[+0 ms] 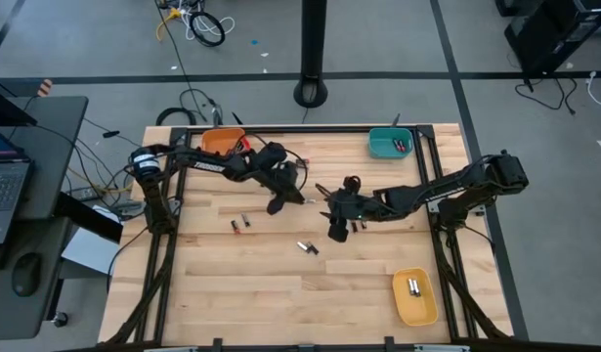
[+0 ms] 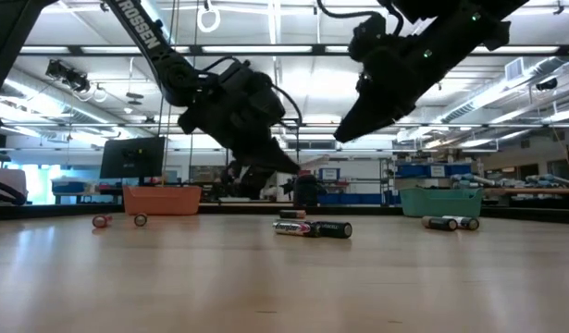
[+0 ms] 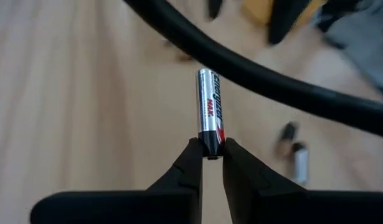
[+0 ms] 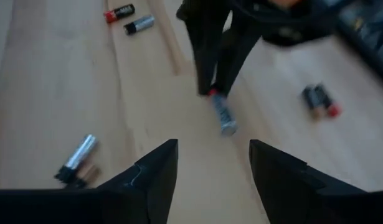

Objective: Sort batteries
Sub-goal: Put the silver battery into the yellow bin

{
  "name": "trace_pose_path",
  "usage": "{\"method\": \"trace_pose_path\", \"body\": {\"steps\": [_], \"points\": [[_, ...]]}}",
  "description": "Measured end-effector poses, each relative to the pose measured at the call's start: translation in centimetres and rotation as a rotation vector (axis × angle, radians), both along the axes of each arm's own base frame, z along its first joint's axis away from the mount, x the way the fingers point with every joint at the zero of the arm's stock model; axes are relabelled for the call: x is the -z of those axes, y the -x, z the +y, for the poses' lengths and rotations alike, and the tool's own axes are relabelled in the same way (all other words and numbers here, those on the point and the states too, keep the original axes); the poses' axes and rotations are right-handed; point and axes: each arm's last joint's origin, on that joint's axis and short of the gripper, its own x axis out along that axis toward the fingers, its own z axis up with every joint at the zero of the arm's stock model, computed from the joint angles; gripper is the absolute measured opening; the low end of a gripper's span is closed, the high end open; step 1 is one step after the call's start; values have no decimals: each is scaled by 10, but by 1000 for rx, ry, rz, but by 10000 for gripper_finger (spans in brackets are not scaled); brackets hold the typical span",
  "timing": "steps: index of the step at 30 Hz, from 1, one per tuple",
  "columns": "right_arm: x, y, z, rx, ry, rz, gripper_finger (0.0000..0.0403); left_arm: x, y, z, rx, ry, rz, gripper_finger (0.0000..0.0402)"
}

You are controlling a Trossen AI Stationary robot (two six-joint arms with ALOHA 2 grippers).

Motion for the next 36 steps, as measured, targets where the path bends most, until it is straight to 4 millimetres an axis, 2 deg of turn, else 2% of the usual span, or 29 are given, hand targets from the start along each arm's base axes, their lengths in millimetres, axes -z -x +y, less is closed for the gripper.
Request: {"method": "trace_pose_path", "body": {"steps": [7,15,20,28,36], "points": [[-4,-1,9,-97,207,22,208,-9,-6,-7,70,138,-65,43],[-9,-5,13,-140,262,-31,200,-16,-10,-12,88,218,-95,43],[-9,-5,14,-152,274,-27,166,-18,-12,-16,92,230,-103,43],[-9,-5,15,-196,249,-24,70,-19,-12,-16,100,228,-119,43],[-9,-5,15,-206,257,-24,65,-20,-13,-15,91,221,-121,52]]}}
